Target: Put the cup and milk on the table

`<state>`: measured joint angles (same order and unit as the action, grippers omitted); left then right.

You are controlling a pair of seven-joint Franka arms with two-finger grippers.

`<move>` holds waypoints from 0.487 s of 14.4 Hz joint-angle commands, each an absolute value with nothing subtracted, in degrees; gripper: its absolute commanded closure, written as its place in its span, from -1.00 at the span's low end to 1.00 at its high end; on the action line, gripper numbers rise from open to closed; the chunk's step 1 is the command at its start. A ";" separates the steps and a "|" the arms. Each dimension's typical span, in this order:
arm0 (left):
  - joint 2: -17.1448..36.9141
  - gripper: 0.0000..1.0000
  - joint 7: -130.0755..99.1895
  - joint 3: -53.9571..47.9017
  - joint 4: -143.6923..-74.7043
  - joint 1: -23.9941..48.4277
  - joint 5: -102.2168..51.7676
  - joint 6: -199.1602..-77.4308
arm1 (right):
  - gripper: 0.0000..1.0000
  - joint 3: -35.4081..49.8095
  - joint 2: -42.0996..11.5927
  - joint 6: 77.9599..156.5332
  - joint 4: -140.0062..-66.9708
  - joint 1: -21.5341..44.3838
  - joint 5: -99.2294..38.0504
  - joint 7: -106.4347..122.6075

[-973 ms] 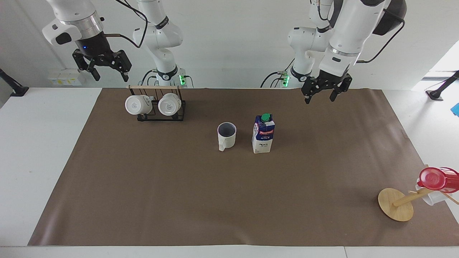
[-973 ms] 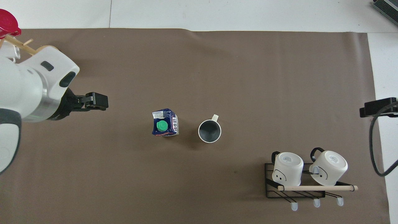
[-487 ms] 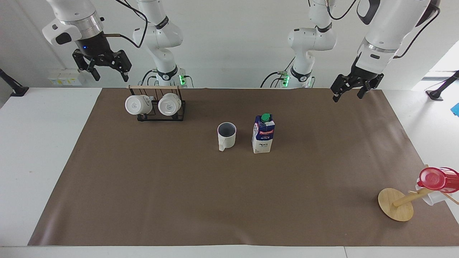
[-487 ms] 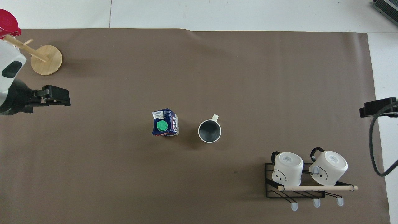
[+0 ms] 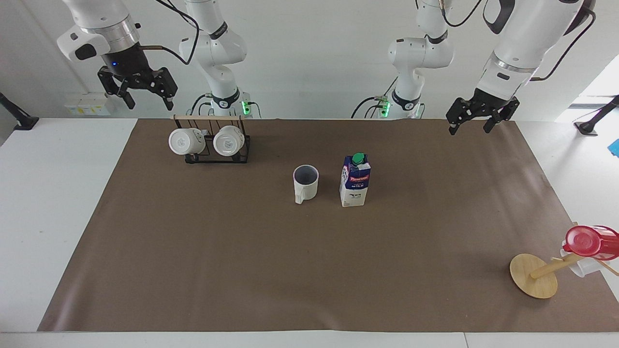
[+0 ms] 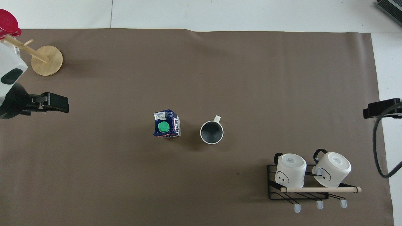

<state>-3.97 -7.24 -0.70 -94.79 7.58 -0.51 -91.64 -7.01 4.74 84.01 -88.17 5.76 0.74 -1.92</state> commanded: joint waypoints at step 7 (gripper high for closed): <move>-4.48 -1.00 -4.57 -1.06 -94.04 5.46 -1.05 -89.56 | -1.00 -6.94 5.19 84.11 -88.24 5.36 -0.18 -0.79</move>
